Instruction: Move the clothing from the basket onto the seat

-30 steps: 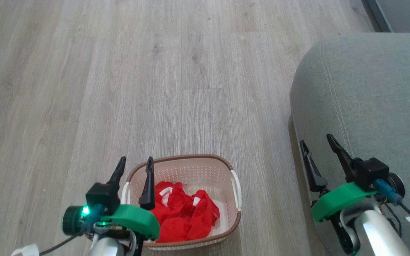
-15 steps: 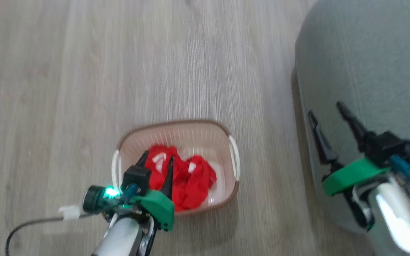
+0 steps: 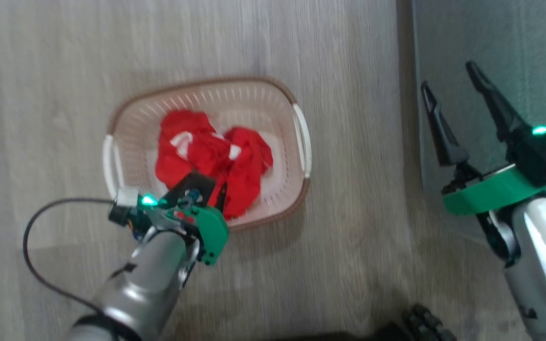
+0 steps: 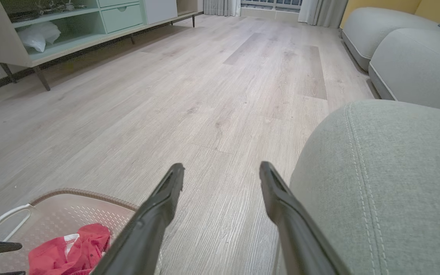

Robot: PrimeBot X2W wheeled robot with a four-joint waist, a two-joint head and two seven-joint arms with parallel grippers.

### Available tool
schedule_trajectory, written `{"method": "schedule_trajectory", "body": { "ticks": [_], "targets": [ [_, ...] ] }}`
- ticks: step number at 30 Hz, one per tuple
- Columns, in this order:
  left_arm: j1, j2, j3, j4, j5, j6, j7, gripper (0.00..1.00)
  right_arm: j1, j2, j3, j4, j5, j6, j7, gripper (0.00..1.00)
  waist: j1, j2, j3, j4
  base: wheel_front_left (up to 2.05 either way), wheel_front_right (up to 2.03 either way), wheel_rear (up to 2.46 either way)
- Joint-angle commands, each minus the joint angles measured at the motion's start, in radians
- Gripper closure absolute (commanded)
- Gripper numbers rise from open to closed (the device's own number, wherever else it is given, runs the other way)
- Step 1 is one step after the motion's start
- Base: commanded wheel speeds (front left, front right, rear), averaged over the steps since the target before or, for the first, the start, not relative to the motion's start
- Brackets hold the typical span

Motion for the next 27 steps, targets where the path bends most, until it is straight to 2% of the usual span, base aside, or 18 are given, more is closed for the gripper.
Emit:
{"method": "schedule_trajectory", "body": {
  "ticks": [1,6,12,18,24,27],
  "targets": [
    [-0.026,0.009,-0.009,0.025,-0.013,-0.009,-0.013,0.00,-0.002,-0.022,0.014,-0.047,0.003,0.000,-0.009,0.00,-0.0004,0.0000,0.101,-0.038,0.00,0.00,0.00],
    [-0.124,0.009,-0.113,0.132,-0.038,-0.054,0.030,0.00,-0.020,-0.022,0.013,-0.093,-0.002,0.000,-0.009,0.00,-0.0004,0.0000,0.181,-0.059,0.00,0.00,0.00],
    [-0.221,0.009,-0.205,0.188,-0.056,-0.097,0.103,0.00,-0.041,-0.016,0.009,-0.133,-0.007,0.000,-0.009,0.00,-0.0004,0.0000,0.266,-0.083,0.00,0.00,0.00],
    [-0.328,0.009,-0.275,0.249,-0.056,-0.108,0.212,0.00,-0.061,-0.009,0.015,-0.146,-0.028,0.000,-0.009,0.00,-0.0004,0.0000,0.345,-0.122,0.00,0.00,0.00],
    [-0.377,0.009,-0.272,0.292,-0.088,-0.101,0.339,0.00,-0.081,0.032,0.006,-0.147,-0.008,0.000,-0.009,0.00,-0.0004,0.0000,0.392,-0.166,0.00,0.00,0.00],
    [-0.390,0.009,-0.283,0.301,-0.085,-0.102,0.384,0.00,-0.078,0.028,0.002,-0.146,-0.021,0.000,-0.009,0.00,-0.0004,0.0000,0.402,-0.176,0.00,0.00,0.00]
  ]
}}
